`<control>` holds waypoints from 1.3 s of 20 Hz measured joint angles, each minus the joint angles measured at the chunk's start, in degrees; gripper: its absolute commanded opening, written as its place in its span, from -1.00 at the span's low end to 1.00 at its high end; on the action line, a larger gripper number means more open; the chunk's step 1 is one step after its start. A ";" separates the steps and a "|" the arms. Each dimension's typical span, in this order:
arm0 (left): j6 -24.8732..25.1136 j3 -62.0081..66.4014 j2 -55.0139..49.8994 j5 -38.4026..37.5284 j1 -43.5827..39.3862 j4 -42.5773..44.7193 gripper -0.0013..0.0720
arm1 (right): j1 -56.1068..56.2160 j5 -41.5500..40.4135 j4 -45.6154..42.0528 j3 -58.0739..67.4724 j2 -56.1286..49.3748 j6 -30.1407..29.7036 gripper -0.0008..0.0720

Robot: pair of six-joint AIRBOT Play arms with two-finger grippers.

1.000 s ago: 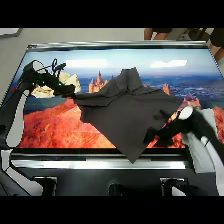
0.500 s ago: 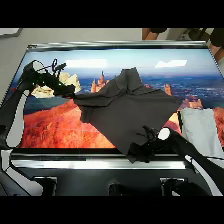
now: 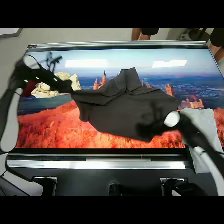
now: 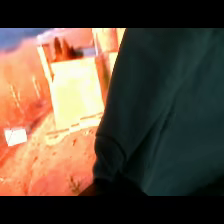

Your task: Fold the shirts.

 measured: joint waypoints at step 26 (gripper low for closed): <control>1.01 -12.48 34.10 31.10 7.26 -6.29 -0.86 | -14.64 12.13 -12.35 56.54 -13.38 2.27 -0.86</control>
